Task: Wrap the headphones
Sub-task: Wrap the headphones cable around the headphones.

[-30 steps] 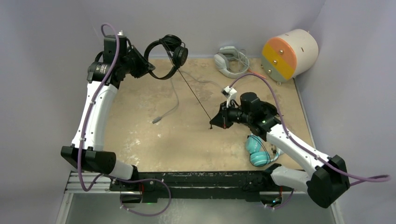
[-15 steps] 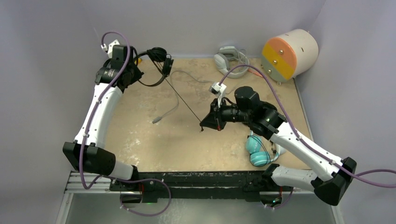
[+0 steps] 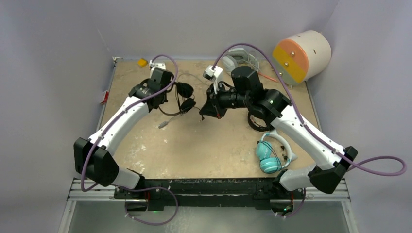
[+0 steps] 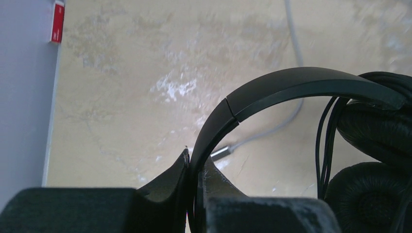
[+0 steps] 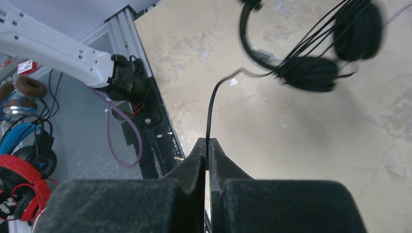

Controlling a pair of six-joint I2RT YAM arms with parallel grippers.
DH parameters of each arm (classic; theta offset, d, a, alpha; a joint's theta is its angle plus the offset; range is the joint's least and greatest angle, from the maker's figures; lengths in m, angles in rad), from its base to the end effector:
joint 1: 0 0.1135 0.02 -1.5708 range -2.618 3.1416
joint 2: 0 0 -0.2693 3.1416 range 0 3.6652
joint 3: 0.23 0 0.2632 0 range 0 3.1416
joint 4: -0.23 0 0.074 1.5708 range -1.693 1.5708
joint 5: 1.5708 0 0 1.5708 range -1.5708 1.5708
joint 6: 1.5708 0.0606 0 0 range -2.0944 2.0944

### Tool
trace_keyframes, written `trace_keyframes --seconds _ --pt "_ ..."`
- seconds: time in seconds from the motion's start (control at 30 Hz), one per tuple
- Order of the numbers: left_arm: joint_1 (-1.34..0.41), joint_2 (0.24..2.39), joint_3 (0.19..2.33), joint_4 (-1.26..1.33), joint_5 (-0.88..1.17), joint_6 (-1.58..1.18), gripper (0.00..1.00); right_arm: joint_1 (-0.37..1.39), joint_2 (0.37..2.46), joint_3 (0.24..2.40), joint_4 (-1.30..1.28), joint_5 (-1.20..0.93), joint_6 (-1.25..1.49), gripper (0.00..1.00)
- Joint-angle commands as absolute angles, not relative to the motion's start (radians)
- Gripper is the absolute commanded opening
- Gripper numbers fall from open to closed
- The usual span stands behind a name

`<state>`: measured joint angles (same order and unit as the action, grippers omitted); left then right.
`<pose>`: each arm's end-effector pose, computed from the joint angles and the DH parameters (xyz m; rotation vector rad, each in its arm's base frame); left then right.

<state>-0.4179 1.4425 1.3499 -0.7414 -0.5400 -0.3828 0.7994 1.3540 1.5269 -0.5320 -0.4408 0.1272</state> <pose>0.3151 -0.1058 0.3233 -0.2015 2.2610 0.2357 0.2079 0.2509 0.4344 -0.9591 1.7978 1.0269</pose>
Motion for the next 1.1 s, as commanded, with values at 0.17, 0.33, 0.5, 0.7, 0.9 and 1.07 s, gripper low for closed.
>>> trace_keyframes --seconds 0.17,0.33,0.5,0.7,0.9,1.07 --pt "-0.597 1.313 1.136 -0.667 -0.558 -0.245 0.0 0.671 1.468 1.704 -0.595 -0.471 0.079 0.0" --pt "-0.668 1.262 1.074 -0.669 -0.457 -0.228 0.0 0.583 1.527 1.738 -0.602 -0.477 0.076 0.0" --pt "-0.709 1.185 1.044 -0.653 -0.302 -0.253 0.0 0.48 1.557 1.671 -0.563 -0.518 0.086 0.0" --pt "-0.717 1.119 1.02 -0.641 -0.124 -0.279 0.0 0.41 1.575 1.502 -0.458 -0.56 0.129 0.0" --pt "-0.716 1.013 0.945 -0.503 0.116 -0.316 0.0 0.399 1.536 1.309 -0.273 -0.637 0.162 0.0" --pt "-0.716 1.003 0.948 -0.465 0.193 -0.46 0.0 0.399 1.457 1.115 -0.041 -0.745 0.201 0.0"
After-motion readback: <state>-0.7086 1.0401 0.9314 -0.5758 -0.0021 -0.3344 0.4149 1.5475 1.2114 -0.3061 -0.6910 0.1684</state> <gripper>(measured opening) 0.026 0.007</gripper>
